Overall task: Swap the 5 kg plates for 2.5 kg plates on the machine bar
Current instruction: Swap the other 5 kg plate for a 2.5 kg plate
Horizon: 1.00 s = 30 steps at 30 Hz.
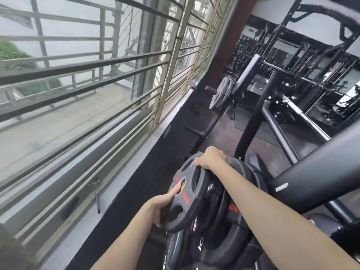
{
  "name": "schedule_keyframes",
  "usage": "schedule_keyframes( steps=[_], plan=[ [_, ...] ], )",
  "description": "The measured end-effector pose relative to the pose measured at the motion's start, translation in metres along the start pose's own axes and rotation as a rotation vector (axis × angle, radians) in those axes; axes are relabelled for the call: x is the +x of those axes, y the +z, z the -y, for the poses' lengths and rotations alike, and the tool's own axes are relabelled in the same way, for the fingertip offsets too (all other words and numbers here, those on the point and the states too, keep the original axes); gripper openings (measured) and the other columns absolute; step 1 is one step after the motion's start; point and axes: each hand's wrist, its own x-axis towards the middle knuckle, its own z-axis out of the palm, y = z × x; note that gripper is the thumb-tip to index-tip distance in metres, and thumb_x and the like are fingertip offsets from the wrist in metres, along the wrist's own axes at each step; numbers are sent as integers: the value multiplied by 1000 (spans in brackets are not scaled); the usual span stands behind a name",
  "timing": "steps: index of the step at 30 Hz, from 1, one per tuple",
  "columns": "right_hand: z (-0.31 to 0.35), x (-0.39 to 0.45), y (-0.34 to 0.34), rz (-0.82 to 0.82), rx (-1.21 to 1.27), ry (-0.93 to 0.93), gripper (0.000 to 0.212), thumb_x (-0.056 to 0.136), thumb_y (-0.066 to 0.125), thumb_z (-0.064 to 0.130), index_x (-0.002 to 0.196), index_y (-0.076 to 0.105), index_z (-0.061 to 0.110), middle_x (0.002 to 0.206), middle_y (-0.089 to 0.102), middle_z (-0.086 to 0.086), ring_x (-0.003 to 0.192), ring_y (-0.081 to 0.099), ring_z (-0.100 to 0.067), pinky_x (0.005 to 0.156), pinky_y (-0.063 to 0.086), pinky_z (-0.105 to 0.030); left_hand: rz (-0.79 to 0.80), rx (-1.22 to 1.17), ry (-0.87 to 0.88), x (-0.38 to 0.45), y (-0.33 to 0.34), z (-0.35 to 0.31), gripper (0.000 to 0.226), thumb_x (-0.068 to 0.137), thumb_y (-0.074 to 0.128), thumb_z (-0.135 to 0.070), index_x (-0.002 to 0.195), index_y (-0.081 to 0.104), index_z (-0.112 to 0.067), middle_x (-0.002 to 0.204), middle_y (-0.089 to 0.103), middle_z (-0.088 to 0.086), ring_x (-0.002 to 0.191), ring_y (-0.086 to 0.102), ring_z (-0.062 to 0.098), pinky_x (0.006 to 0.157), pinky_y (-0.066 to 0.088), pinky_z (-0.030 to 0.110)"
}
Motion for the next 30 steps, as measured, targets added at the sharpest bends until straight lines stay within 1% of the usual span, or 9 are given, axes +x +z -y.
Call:
schedule_keyframes(
  steps=[3,7,11,16,17,18,20,26,30],
  plan=[
    [-1,1,8,-15,196,24,24,87,71,28,98,61,9,115,69,-9,106,67,-34,78,50,-30,-29,-33,80,9,-11,7,95,57,56,-94,110,64,-15,93,76,6,80,74,23,78,59,39],
    [-19,5,21,91,674,18,25,80,82,21,95,71,5,107,74,-15,85,73,-29,60,62,-35,-378,-91,305,18,-36,7,136,62,65,-86,158,12,-5,153,42,15,132,50,36,100,47,41],
    [-28,-13,16,166,999,-99,17,90,74,21,100,70,8,90,71,-8,63,60,-15,52,47,-25,-623,-163,585,-11,-71,-5,89,72,65,-78,125,59,-7,111,69,7,92,64,19,71,47,28],
    [-31,-58,-2,25,1151,-85,41,86,72,52,101,61,15,80,61,0,54,38,-11,50,46,-27,-892,-10,757,-70,-85,-33,72,88,53,-70,121,59,-6,120,66,15,108,62,36,94,49,46],
    [-35,-65,-2,3,1184,-88,40,87,70,54,102,60,18,78,58,2,53,57,-11,55,50,-28,-907,17,824,-86,-81,-40,68,88,54,-69,120,59,-9,117,67,11,108,62,34,95,49,47],
    [-39,-76,-7,-15,1226,-75,43,87,68,58,104,61,20,78,58,3,74,68,-11,60,52,-30,-919,45,866,-100,-76,-44,63,88,57,-68,117,61,-12,112,68,8,105,63,33,94,49,47],
    [-51,-89,-9,-83,1314,-52,57,81,66,69,108,67,19,75,62,3,49,52,-10,58,49,-33,-892,106,973,-130,-61,-50,54,86,60,-68,109,61,-19,100,70,4,95,66,29,88,52,46],
    [-109,-137,-21,-306,1536,3,81,63,64,86,115,68,24,77,58,8,54,47,-10,54,41,-31,-757,227,1228,-200,13,-29,43,84,71,-57,104,63,-19,82,73,-2,59,69,8,58,58,30],
    [-174,-197,-29,-406,1652,23,44,86,63,64,92,65,20,56,44,8,41,39,-13,40,33,-26,-697,304,1322,-235,82,7,44,80,71,-55,102,60,-18,73,70,-7,46,62,5,63,59,45]
  ],
)
